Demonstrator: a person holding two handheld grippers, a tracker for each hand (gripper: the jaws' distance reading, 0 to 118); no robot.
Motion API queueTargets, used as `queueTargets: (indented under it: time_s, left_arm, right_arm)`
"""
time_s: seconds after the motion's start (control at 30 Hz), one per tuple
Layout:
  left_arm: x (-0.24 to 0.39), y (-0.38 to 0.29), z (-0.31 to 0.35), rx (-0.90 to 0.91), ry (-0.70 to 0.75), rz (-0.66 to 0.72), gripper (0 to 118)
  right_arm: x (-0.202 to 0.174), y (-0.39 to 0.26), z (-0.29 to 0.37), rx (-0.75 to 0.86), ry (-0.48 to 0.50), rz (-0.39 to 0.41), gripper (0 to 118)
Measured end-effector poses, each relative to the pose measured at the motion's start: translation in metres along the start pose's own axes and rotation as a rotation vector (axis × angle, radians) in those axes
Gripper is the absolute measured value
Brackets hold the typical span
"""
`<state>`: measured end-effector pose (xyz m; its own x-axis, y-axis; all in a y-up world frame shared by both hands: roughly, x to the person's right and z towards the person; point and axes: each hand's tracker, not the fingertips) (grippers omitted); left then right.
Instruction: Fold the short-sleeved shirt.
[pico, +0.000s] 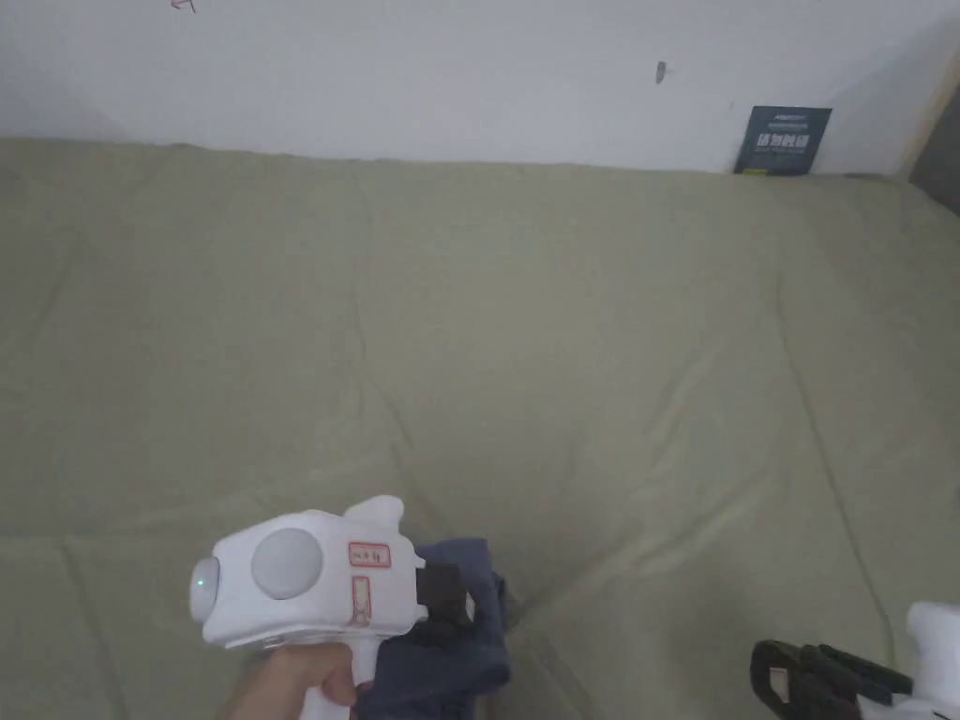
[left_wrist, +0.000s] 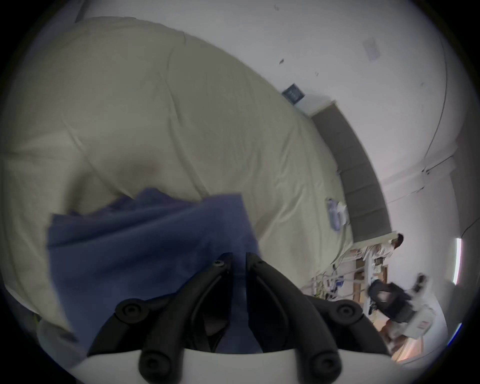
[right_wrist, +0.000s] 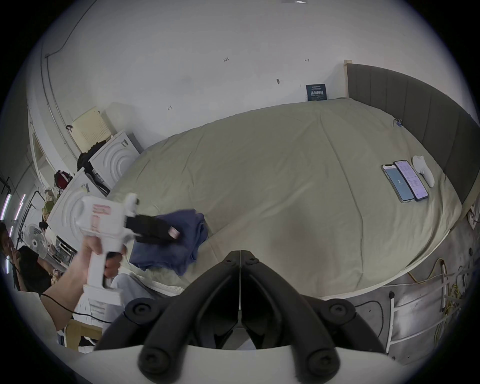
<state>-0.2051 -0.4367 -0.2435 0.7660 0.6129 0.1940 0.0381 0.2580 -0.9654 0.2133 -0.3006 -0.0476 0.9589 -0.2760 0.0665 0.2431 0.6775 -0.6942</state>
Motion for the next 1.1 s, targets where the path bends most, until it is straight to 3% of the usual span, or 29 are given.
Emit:
queueTargets:
  time_s: [0.2, 0.27, 0.5, 0.6, 0.67, 0.73, 0.8, 0.9, 0.93, 1.03, 1.07, 1.1]
  left_arm:
    - [-0.020, -0.004, 0.000, 0.000, -0.054, 0.007, 11]
    - [-0.021, 0.006, 0.023, 0.034, -0.076, -0.069, 11]
    - [-0.048, -0.002, 0.131, 0.207, -0.063, -0.061, 11]
    - [-0.072, -0.011, 0.162, 0.264, 0.025, -0.030, 11]
    - [-0.086, -0.014, 0.174, 0.268, 0.123, -0.008, 11]
    - [-0.106, -0.018, 0.176, 0.231, 0.169, 0.022, 11]
    - [-0.119, -0.019, 0.170, 0.180, 0.165, 0.030, 11]
    - [-0.139, -0.021, 0.160, 0.124, 0.114, 0.035, 11]
    - [-0.145, -0.021, 0.155, 0.116, 0.071, 0.022, 11]
    - [-0.155, -0.022, 0.133, 0.084, -0.080, 0.026, 11]
    - [-0.158, -0.022, 0.125, 0.071, -0.120, 0.035, 19]
    - [-0.163, -0.021, 0.116, 0.051, -0.171, 0.040, 43]
  right_arm:
    - [-0.002, 0.007, -0.015, -0.045, 0.031, 0.010, 2]
    - [-0.011, 0.014, -0.027, -0.049, 0.071, 0.024, 2]
    - [-0.077, 0.040, -0.119, -0.194, 0.390, 0.121, 2]
    - [-0.096, 0.034, -0.179, -0.310, 0.532, 0.077, 2]
    - [-0.096, 0.026, -0.217, -0.402, 0.659, -0.017, 2]
    - [-0.089, 0.012, -0.248, -0.440, 0.702, -0.081, 2]
    - [-0.074, -0.003, -0.267, -0.446, 0.677, -0.092, 2]
    - [-0.046, -0.019, -0.279, -0.470, 0.837, -0.361, 2]
    - [-0.041, -0.022, -0.278, -0.469, 0.838, -0.391, 2]
    - [-0.038, -0.023, -0.277, -0.469, 0.834, -0.362, 2]
    - [-0.043, -0.021, -0.274, -0.474, 0.830, -0.363, 2]
    - [-0.044, -0.020, -0.273, -0.475, 0.828, -0.360, 2]
